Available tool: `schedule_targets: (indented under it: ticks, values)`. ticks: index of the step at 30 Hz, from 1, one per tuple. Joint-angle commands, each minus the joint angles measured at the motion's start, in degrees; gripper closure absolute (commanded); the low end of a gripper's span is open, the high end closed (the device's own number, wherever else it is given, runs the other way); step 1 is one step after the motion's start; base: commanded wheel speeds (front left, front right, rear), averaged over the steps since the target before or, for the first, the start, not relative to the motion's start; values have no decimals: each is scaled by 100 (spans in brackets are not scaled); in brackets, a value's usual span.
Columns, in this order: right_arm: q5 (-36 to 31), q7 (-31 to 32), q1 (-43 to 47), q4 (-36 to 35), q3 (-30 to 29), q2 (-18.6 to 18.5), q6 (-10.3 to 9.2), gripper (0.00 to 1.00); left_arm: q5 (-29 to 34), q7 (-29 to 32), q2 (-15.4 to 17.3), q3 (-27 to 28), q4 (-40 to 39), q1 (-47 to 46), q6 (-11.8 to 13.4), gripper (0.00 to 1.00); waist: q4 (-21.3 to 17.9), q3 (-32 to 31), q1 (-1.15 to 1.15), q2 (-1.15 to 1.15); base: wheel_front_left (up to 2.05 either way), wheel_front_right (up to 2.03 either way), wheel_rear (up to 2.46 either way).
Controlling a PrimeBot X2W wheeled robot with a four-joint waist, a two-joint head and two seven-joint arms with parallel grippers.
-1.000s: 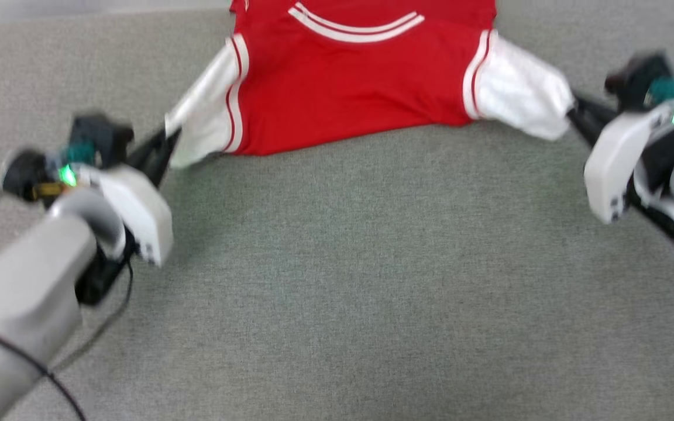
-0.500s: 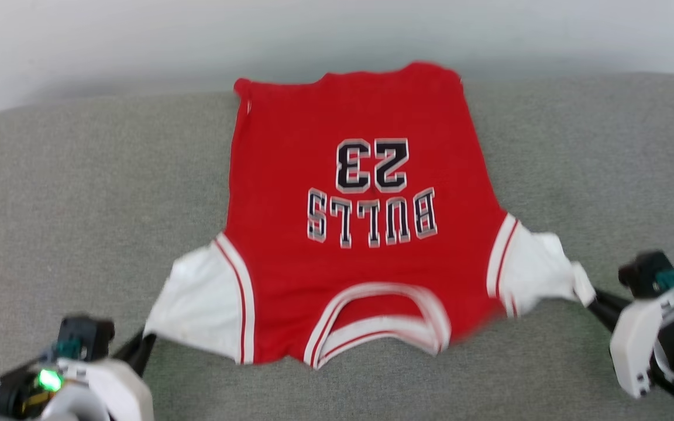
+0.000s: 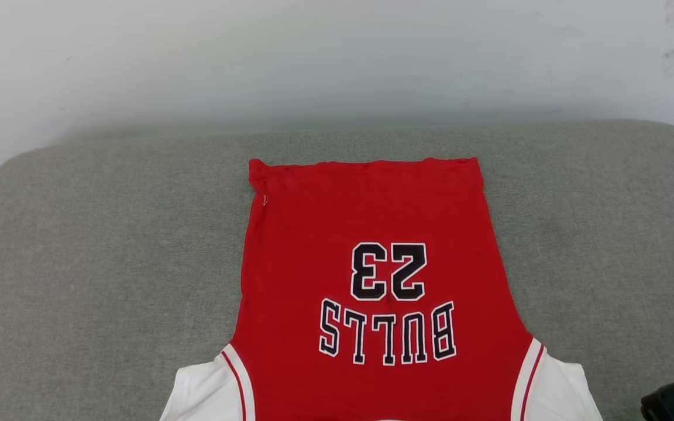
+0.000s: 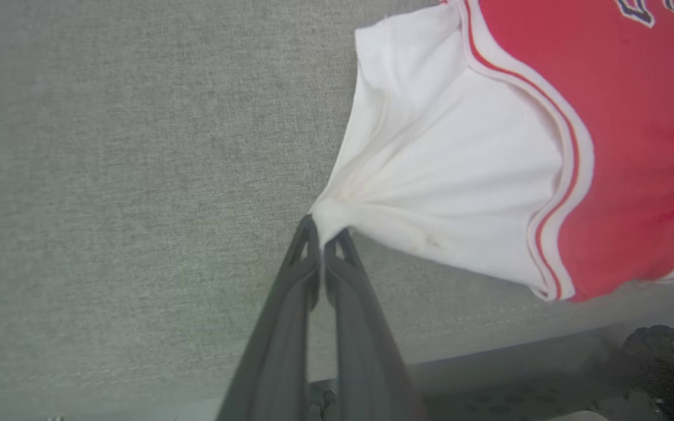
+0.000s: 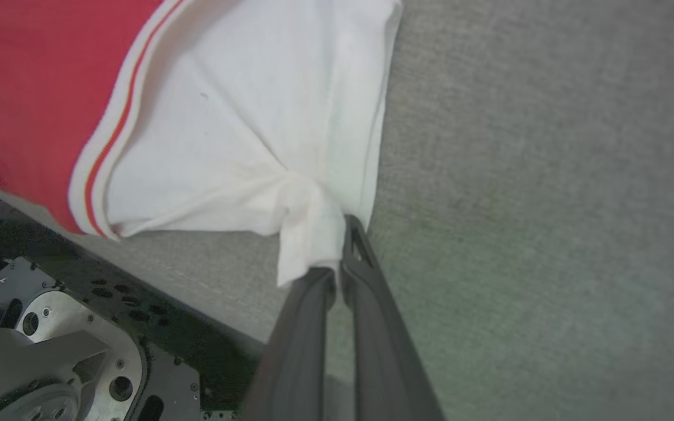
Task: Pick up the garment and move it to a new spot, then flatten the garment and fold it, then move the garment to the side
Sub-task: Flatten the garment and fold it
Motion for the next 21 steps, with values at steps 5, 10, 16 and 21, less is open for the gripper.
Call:
schedule_targets:
  ticks: [5, 10, 16, 21]
  values:
    - [-312, 202, 271, -289, -585, 15, -6, 100, 205, -32, -103, 224, -140, 37, 114, 100, 51, 35, 3, 0, 0, 0, 0]
    - [-682, 439, -37, -826, -1519, -22, -6, 0, 482, -34, -194, 434, -294, -142, 177, 100, 90, 180, 3, 0, 0, 0, 0]
    - [-1183, 908, -700, -1822, -2976, -109, -5, 0, 797, -29, -430, 959, -579, -137, 279, 100, 153, 494, 3, 0, 0, 0, 0]
    - [-1447, 1576, -1560, -2324, -3964, 90, -5, 0, 1185, -30, -554, 1234, -859, -253, 338, 100, 387, 901, 3, 0, 0, 0, 0]
